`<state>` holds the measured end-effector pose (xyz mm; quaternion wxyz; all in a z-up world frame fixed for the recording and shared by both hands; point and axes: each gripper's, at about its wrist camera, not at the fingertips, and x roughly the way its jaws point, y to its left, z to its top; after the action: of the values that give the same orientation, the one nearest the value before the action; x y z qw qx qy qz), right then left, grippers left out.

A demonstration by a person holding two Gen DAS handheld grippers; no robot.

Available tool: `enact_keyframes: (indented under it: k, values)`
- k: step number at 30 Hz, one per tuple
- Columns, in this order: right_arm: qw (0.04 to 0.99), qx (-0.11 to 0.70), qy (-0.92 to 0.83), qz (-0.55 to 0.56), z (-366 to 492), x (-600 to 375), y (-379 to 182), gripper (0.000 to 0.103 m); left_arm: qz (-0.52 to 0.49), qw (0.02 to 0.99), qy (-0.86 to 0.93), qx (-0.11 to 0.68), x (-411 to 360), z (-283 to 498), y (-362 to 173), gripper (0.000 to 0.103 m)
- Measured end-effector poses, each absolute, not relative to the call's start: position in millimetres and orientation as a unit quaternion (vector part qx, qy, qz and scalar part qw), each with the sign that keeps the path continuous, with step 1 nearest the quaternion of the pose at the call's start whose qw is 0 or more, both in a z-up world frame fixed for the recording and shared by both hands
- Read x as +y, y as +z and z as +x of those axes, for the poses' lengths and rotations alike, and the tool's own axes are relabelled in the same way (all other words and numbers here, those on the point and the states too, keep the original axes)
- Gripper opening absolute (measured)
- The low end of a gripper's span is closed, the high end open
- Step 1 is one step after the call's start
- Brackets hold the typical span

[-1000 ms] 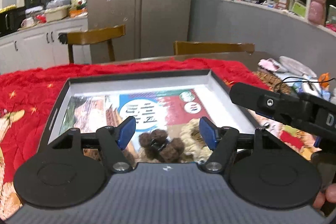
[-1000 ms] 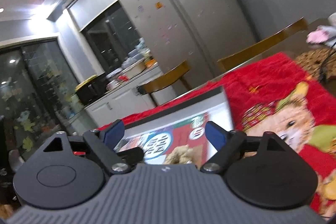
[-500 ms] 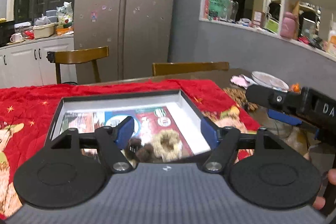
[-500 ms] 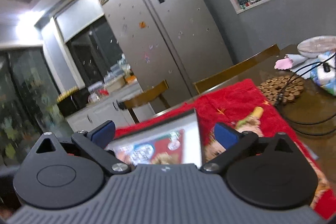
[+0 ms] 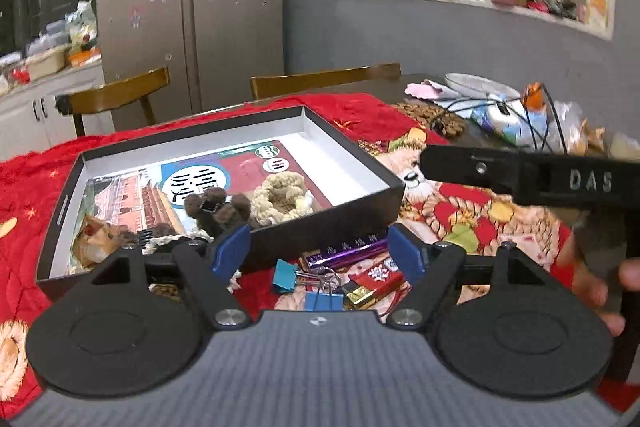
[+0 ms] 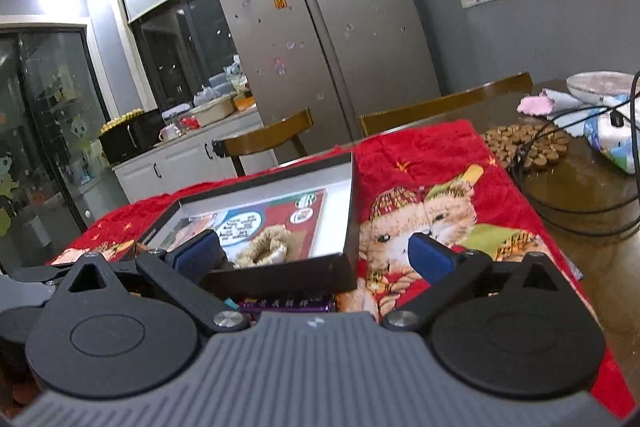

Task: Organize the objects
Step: 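Move the left tool to the blue binder clips and grasp them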

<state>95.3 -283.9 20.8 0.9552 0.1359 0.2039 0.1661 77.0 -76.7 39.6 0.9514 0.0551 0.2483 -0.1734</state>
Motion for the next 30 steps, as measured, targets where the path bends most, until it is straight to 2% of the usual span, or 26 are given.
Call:
enact_keyframes:
  k: [11, 16, 19, 24, 30]
  values:
    - [0.941, 0.253, 0.201, 0.098, 100, -266, 5, 0.103, 0.04, 0.938, -0.184, 0.291, -73, 86, 14, 0.078]
    - [0.934, 0.276, 0.201, 0.102, 108, -267, -5, 0.103, 0.031, 0.933, -0.169, 0.316, -69, 93, 2, 0.063]
    - [0.929, 0.287, 0.209, 0.107, 110, -266, -8, 0.103, 0.024, 0.933, -0.172, 0.316, -66, 94, 0, 0.063]
    - [0.926, 0.292, 0.218, 0.1, 109, -263, -10, 0.103, 0.024, 0.936, -0.176, 0.305, -66, 89, -2, 0.052]
    - [0.922, 0.305, 0.215, 0.103, 113, -263, -15, 0.103, 0.033, 0.938, -0.18, 0.296, -70, 86, -3, 0.052]
